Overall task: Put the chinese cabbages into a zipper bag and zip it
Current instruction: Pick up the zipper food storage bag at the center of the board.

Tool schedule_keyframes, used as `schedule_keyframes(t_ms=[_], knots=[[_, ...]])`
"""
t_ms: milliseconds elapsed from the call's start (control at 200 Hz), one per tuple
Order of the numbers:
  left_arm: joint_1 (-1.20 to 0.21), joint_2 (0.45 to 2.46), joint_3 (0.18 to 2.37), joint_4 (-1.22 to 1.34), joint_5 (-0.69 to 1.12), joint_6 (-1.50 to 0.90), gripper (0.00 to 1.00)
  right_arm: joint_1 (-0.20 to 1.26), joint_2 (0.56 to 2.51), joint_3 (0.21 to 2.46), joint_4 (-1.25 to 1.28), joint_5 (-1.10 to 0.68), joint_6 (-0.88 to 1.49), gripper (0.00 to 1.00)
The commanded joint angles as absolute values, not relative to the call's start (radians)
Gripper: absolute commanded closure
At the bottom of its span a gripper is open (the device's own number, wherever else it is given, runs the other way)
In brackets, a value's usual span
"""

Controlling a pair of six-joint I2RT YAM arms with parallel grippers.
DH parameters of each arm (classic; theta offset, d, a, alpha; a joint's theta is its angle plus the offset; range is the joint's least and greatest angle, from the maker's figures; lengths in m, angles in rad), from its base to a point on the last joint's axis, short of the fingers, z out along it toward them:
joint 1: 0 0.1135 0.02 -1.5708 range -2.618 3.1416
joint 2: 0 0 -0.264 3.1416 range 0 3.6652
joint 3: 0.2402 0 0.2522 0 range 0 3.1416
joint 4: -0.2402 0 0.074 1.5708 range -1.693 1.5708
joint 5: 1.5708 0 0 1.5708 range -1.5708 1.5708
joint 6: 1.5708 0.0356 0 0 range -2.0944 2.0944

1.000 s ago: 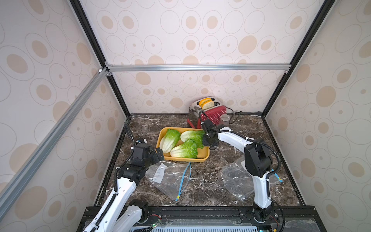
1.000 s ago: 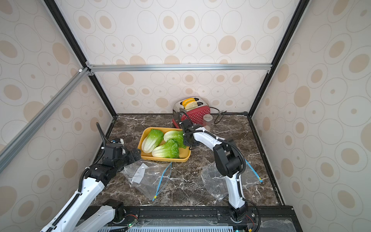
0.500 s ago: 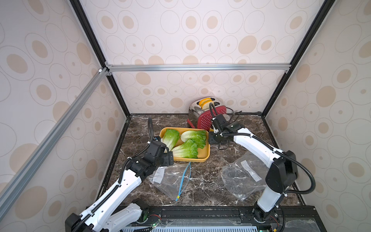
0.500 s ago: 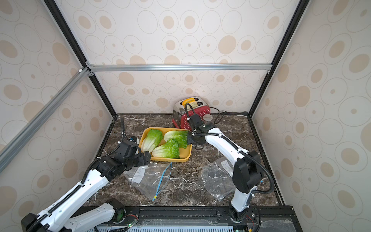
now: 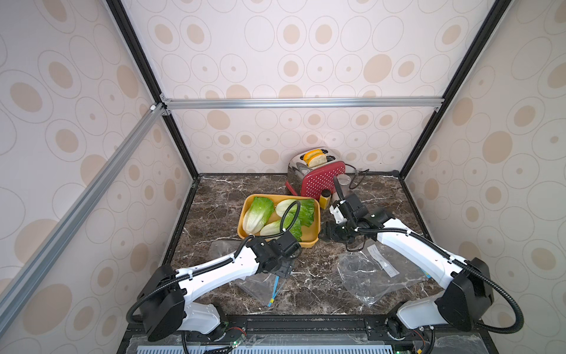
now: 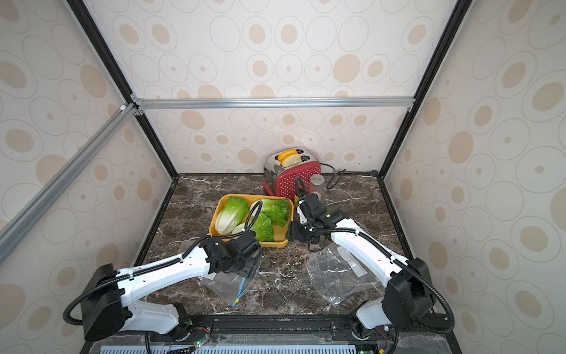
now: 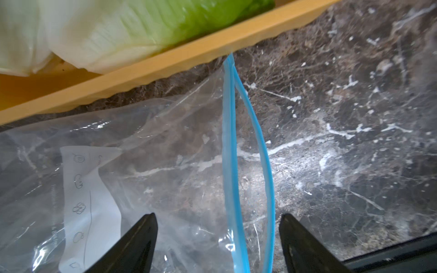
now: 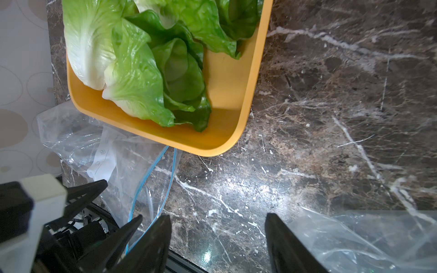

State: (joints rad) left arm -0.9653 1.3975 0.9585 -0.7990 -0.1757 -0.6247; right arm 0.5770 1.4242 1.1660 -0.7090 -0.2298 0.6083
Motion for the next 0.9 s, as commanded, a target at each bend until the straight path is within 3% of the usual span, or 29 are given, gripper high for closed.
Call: schedule_keyframes(t_ms=[0,120,310,651,736,891], knots=[[-1.012,1.472,1.012,-0.84,-0.308,-0.67,0.23,0.581,1.407,1.141,-0.677,-0.261,0.641,0.32],[-1.03,1.531,1.037,-0.878,-0.408,-0.704,0.32,0.58,1.415,1.139,-0.665,-0.268,0.637,0.32],[-1.031,1.541,0.998,-0.852,-0.424,-0.734,0.46,0.581,1.421,1.134,-0.651,-0.28,0.638,0.32],[-1.031,1.484,0.941,-0.835,-0.46,-0.818,0.81,0.582,1.417,1.135,-0.637,-0.3,0.646,0.31],[-1.031,1.457,0.938,-0.868,-0.478,-0.86,0.94,0.586,1.413,1.137,-0.632,-0.305,0.651,0.31],[-1.029,1.392,0.956,-0.944,-0.51,-0.922,1.0,0.601,1.411,1.141,-0.598,-0.336,0.67,0.31]])
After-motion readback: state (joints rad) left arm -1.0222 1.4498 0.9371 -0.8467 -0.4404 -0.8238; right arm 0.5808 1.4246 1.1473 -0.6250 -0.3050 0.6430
